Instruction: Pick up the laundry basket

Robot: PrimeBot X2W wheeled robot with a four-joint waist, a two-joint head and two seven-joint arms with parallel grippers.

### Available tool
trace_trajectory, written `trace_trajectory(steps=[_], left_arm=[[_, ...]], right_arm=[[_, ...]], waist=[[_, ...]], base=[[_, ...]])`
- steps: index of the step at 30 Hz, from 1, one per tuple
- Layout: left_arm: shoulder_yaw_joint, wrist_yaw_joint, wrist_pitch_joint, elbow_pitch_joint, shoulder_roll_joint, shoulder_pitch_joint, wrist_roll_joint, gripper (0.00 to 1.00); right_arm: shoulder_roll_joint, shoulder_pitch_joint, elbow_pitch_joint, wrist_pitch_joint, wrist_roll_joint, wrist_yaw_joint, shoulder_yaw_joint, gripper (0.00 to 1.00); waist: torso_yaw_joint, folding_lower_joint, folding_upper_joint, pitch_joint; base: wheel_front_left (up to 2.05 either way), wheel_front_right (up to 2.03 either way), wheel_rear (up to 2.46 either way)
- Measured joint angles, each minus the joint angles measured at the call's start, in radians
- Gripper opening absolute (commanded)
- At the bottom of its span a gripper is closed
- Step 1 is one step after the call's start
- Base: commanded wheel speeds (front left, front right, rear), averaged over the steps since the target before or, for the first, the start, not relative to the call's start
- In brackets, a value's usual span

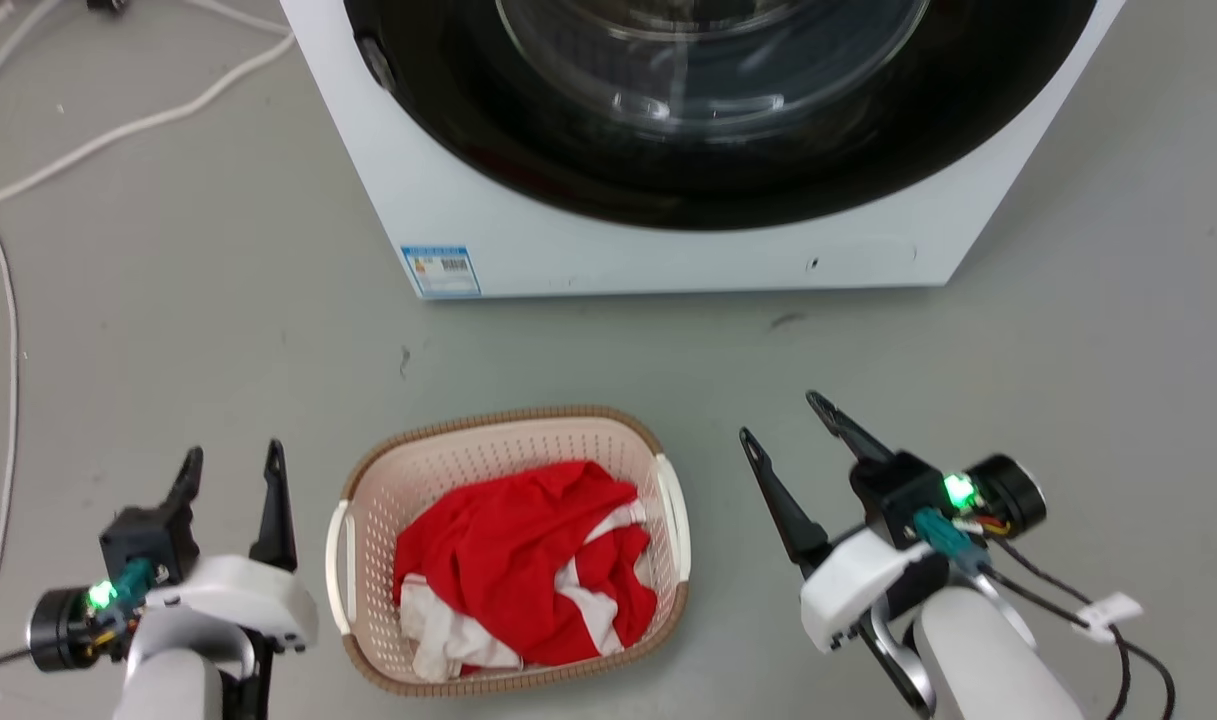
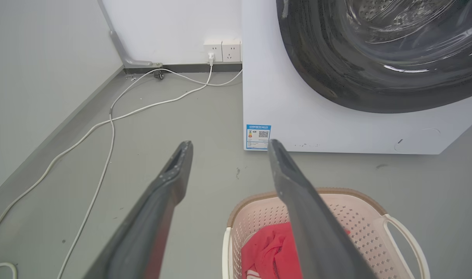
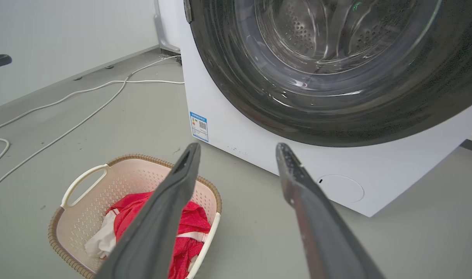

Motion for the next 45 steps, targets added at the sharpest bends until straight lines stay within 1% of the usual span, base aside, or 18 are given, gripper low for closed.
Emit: trace_trajectory(steps=[4, 10, 15, 20, 25, 26, 33, 45], left_arm=[[-0.004, -0.007, 0.000, 0.084, 0.026, -0.077, -0.002, 1.00], [-0.017, -0.009, 0.000, 0.211, 0.049, -0.170, -0.001, 1.00], [-0.029, -0.011, 0.000, 0.308, 0.069, -0.247, -0.003, 1.00], [-0.038, -0.012, 0.000, 0.396, 0.077, -0.308, -0.010, 1.00], [-0.044, -0.012, 0.000, 0.454, 0.085, -0.371, -0.015, 1.00], [-0.045, -0.012, 0.000, 0.477, 0.084, -0.390, -0.016, 1.00], [-0.055, -0.013, 0.000, 0.532, 0.077, -0.461, -0.018, 1.00], [-0.076, -0.013, 0.000, 0.577, 0.054, -0.558, -0.019, 1.00]], right_arm=[[0.000, -0.099, 0.107, 0.000, 0.008, 0.000, 0.042, 1.00], [0.000, -0.232, 0.275, 0.000, -0.009, 0.000, 0.109, 1.00], [0.000, -0.319, 0.372, 0.000, 0.004, 0.000, 0.148, 1.00], [0.000, -0.386, 0.454, 0.000, 0.019, 0.000, 0.188, 1.00], [0.000, -0.458, 0.517, 0.000, 0.036, 0.000, 0.215, 1.00], [0.000, -0.483, 0.538, 0.000, 0.038, 0.000, 0.221, 1.00], [0.000, -0.557, 0.591, 0.000, 0.053, 0.000, 0.257, 1.00], [0.000, -0.632, 0.656, 0.000, 0.069, 0.000, 0.277, 1.00]], waist=[[0.003, 0.0001, 0.0000, 0.070], [0.006, 0.0000, 0.0000, 0.178], [0.010, 0.0000, 0.0000, 0.267], [0.017, 0.0000, 0.0000, 0.348], [0.025, -0.0001, 0.0000, 0.423], [0.029, 0.0000, 0.0000, 0.453], [0.044, -0.0001, 0.0000, 0.554], [0.083, -0.0001, 0.0000, 0.665]], base=[[0.00, 0.00, 0.00], [0.00, 0.00, 0.00], [0.00, 0.00, 0.00], [0.00, 0.00, 0.00], [0.00, 0.00, 0.00], [0.00, 0.00, 0.00], [0.00, 0.00, 0.00], [0.00, 0.00, 0.00]])
